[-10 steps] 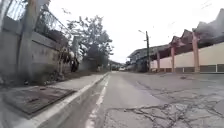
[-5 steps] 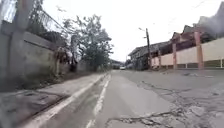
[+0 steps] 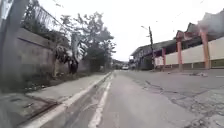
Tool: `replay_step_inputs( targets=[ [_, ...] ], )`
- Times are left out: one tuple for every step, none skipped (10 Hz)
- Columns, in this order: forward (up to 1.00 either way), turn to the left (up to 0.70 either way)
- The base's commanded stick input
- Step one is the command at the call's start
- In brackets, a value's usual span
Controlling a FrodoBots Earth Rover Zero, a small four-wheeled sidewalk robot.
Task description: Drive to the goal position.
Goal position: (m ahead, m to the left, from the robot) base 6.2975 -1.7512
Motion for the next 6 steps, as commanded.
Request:
replay_step_inputs(
  targets=[
    [0.7, 0.0],
    [0.7, 0.0],
    [0.7, 0.0],
    [0.7, 0.0],
    [0.7, 0.0],
    [0.7, 0.0]
  ],
)
